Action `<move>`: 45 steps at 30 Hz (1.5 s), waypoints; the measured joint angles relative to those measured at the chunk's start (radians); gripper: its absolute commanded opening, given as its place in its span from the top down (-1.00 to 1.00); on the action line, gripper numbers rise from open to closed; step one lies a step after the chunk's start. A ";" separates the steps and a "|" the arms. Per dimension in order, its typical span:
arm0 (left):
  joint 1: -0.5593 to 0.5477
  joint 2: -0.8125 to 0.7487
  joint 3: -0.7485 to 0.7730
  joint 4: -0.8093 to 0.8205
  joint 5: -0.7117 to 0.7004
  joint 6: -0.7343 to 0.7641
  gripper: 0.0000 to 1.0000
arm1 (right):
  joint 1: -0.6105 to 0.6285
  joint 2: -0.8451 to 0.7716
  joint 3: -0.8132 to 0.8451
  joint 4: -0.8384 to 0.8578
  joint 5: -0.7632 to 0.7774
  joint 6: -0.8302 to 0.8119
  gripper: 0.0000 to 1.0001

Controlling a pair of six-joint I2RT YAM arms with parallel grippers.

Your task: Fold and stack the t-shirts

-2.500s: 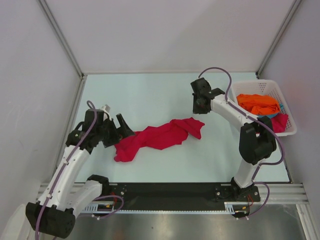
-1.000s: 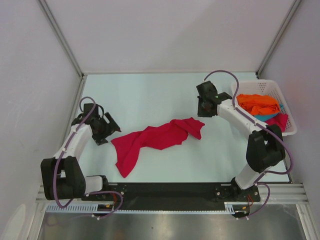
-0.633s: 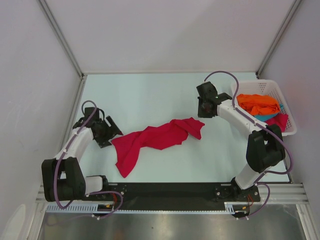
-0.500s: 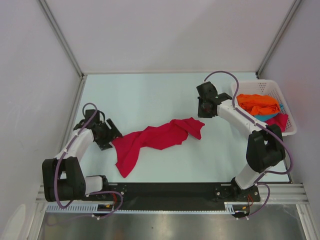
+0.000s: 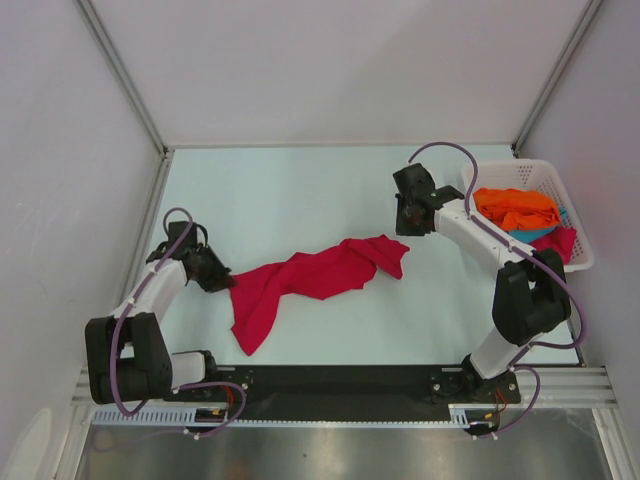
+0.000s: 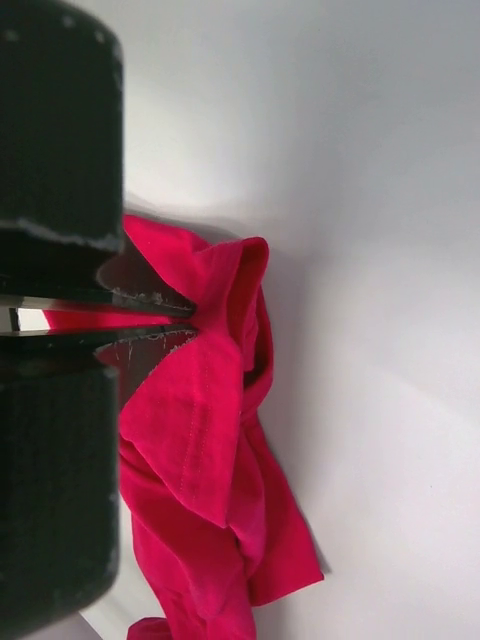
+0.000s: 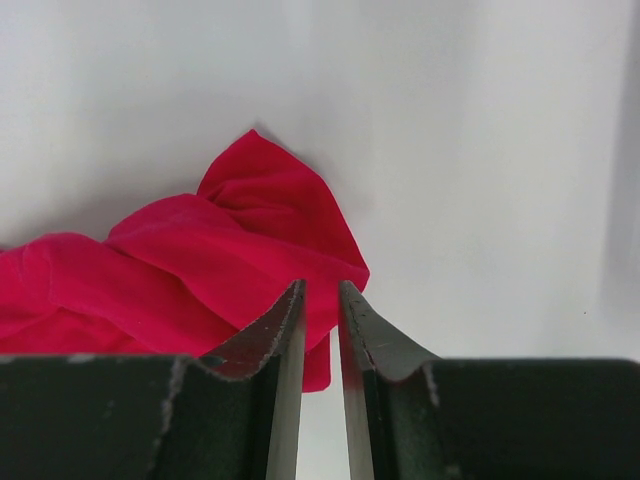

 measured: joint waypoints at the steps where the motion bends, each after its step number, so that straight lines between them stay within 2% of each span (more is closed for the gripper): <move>1: 0.000 0.001 0.000 0.004 0.002 0.000 0.83 | 0.000 0.000 0.000 0.000 0.000 0.000 0.53; 7: 0.000 0.002 -0.002 0.019 0.018 0.000 1.00 | 0.000 0.000 0.000 0.000 0.000 0.000 0.53; 14: 0.000 0.002 0.021 -0.002 0.035 0.011 1.00 | 0.000 0.000 0.000 0.000 0.000 0.000 0.53; 17: 0.001 0.000 0.110 -0.058 0.035 0.028 1.00 | 0.000 0.000 -0.002 0.000 0.000 0.002 0.48; 24: 0.002 -0.056 0.486 -0.152 0.036 0.066 1.00 | 0.000 0.000 -0.024 0.008 0.005 0.013 0.41; 27: 0.002 -0.089 0.560 -0.176 0.049 0.070 1.00 | 0.000 0.006 -0.027 0.009 0.005 0.017 0.39; 33: 0.002 -0.121 0.578 -0.247 0.055 0.072 1.00 | 0.000 0.034 -0.043 0.025 0.000 0.021 0.26; 45: 0.002 -0.141 0.562 -0.287 0.057 0.088 1.00 | 0.011 0.106 -0.048 0.044 -0.018 0.032 0.26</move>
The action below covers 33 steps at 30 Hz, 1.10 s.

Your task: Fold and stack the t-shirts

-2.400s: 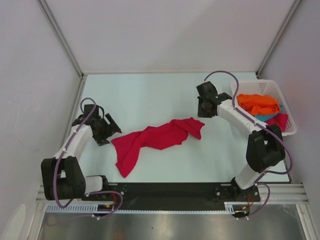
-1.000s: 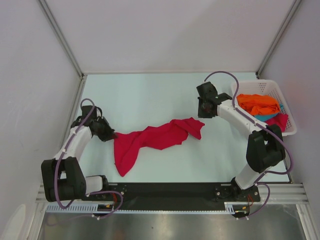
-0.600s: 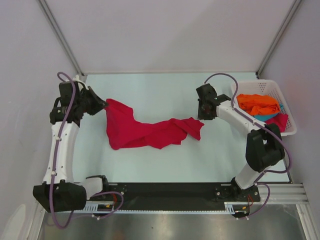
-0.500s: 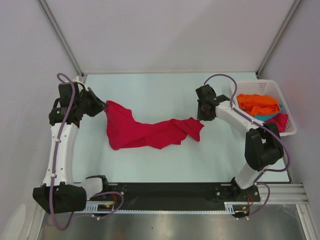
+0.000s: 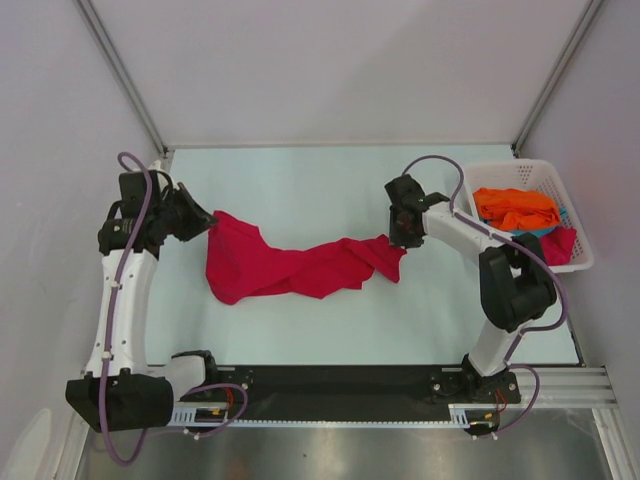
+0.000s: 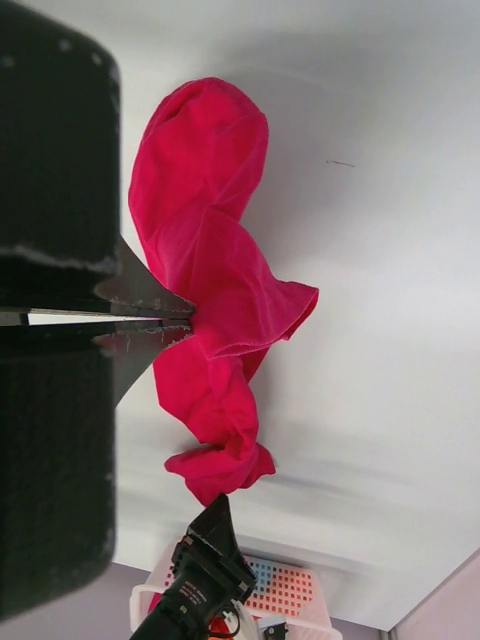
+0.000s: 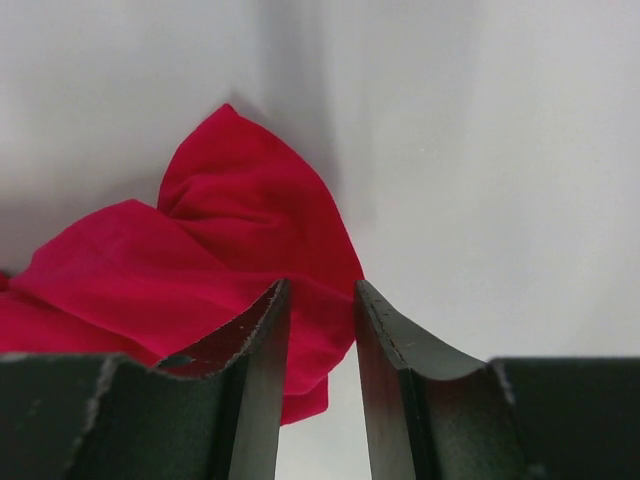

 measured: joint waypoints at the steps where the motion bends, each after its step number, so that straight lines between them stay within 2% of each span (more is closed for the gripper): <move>1: 0.000 -0.002 -0.005 0.000 0.000 0.000 1.00 | 0.005 0.000 0.000 0.000 0.000 0.002 0.26; 6: 0.000 -0.003 -0.032 0.002 0.000 0.000 1.00 | 0.046 -0.017 0.000 -0.007 0.005 0.014 0.25; 11: 0.000 -0.003 -0.054 0.006 0.000 0.000 1.00 | 0.089 -0.102 -0.026 -0.004 -0.001 0.033 0.28; 15: 0.000 -0.003 -0.056 0.014 0.000 0.000 1.00 | 0.103 -0.135 -0.078 0.009 -0.009 0.046 0.49; 17: 0.000 -0.003 -0.056 0.016 0.000 0.000 1.00 | 0.110 -0.134 -0.112 0.012 -0.021 0.051 0.51; 21: 0.000 -0.003 -0.056 0.017 0.000 0.000 1.00 | 0.119 -0.134 -0.150 0.008 -0.036 0.064 0.40; 25: 0.000 -0.003 -0.056 0.017 0.000 0.001 0.99 | 0.137 -0.134 -0.150 0.012 -0.038 0.075 0.21; 33: 0.001 -0.006 -0.058 0.018 0.001 0.007 1.00 | 0.158 -0.134 -0.179 0.022 -0.038 0.096 0.20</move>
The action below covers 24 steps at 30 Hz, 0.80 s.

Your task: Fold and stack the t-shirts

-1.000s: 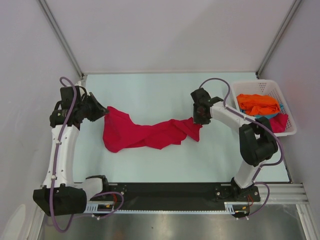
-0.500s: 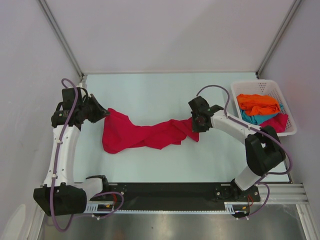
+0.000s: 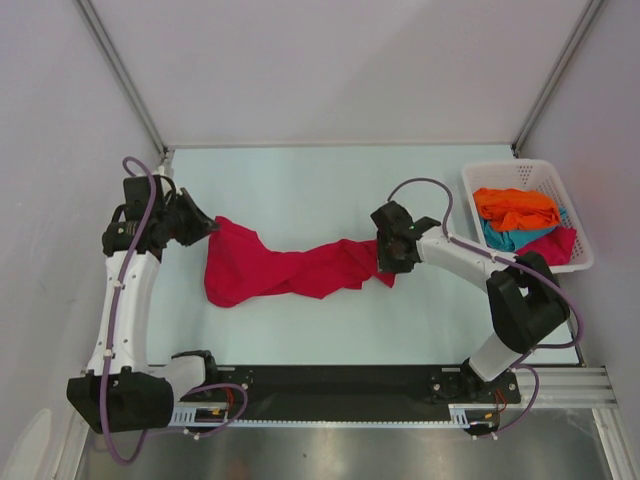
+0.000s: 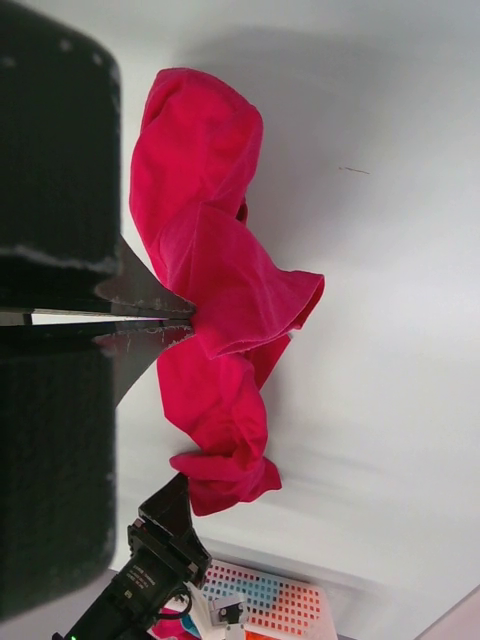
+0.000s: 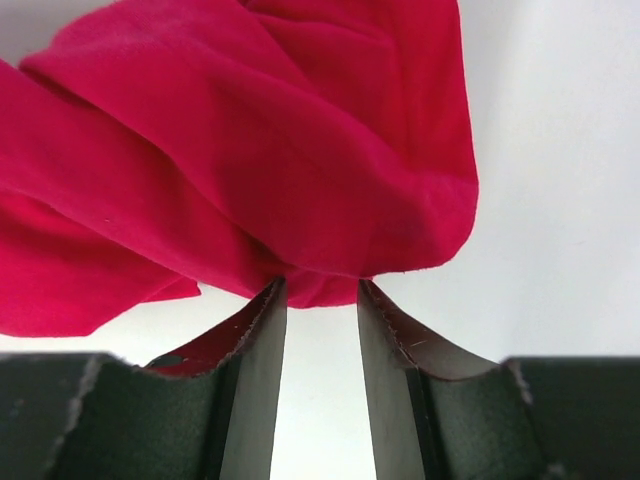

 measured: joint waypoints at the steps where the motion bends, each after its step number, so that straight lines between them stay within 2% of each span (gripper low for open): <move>1: 0.000 -0.002 -0.001 0.000 0.000 0.000 1.00 | 0.001 0.000 -0.005 0.001 0.000 0.002 0.20; 6: 0.008 -0.013 -0.003 -0.001 0.002 0.000 1.00 | 0.006 0.000 -0.024 0.008 0.000 0.013 0.27; 12: 0.014 -0.019 -0.003 -0.001 0.011 0.001 1.00 | 0.006 0.042 -0.026 0.040 -0.008 0.010 0.62; 13: 0.016 -0.021 -0.003 -0.002 0.014 0.001 1.00 | 0.006 0.054 -0.027 0.049 -0.014 0.008 0.80; 15: 0.021 -0.022 -0.005 -0.002 0.018 0.002 1.00 | 0.006 0.079 -0.028 0.063 -0.024 0.005 1.00; 24: 0.037 -0.024 -0.006 -0.006 0.021 0.018 1.00 | 0.015 0.084 -0.056 0.122 -0.047 -0.014 1.00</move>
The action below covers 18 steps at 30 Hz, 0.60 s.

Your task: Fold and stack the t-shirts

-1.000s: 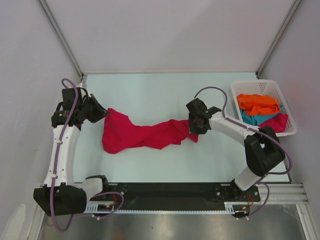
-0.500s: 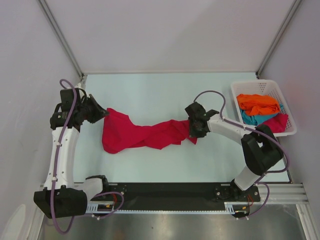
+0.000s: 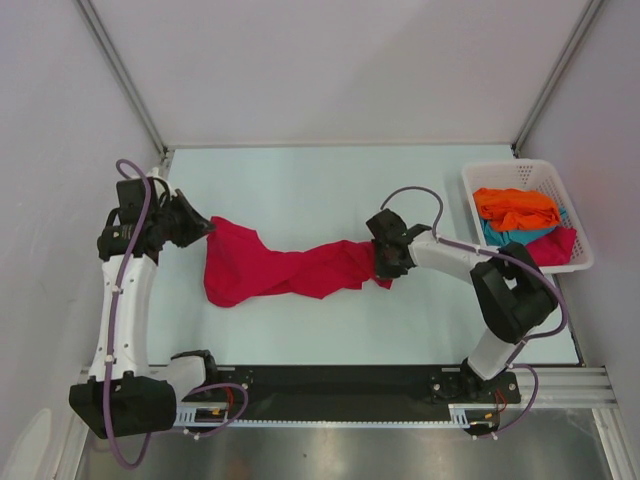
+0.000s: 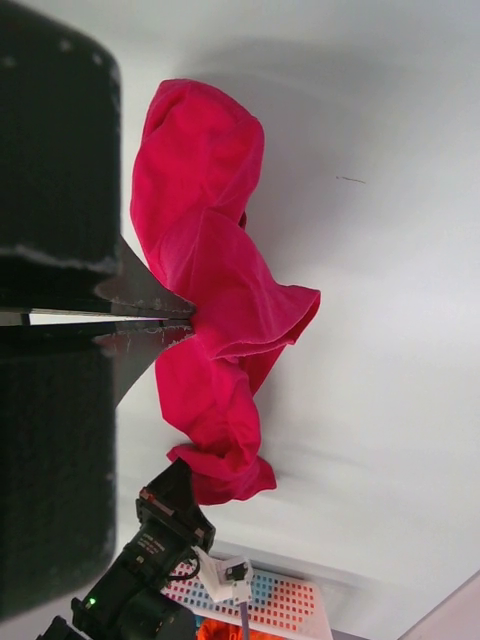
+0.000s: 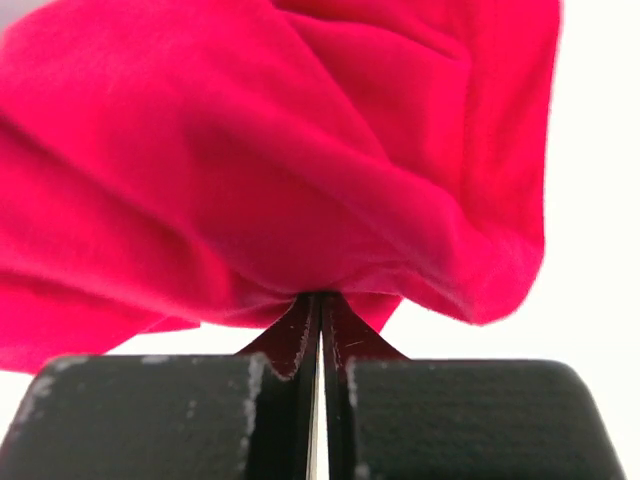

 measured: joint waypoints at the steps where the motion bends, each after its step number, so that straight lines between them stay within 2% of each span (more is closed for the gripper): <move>1: 0.002 0.000 -0.001 0.000 0.000 0.000 1.00 | 0.003 -0.011 -0.002 -0.001 0.005 -0.002 1.00; 7: 0.005 0.000 -0.007 0.000 0.005 0.000 1.00 | 0.030 -0.101 0.048 -0.045 0.108 -0.042 1.00; 13: 0.006 0.007 0.003 -0.007 0.006 0.001 0.99 | 0.056 -0.164 0.215 -0.097 0.234 -0.098 1.00; 18: 0.006 0.024 0.069 -0.022 0.008 0.001 1.00 | 0.055 -0.184 0.320 -0.127 0.279 -0.127 1.00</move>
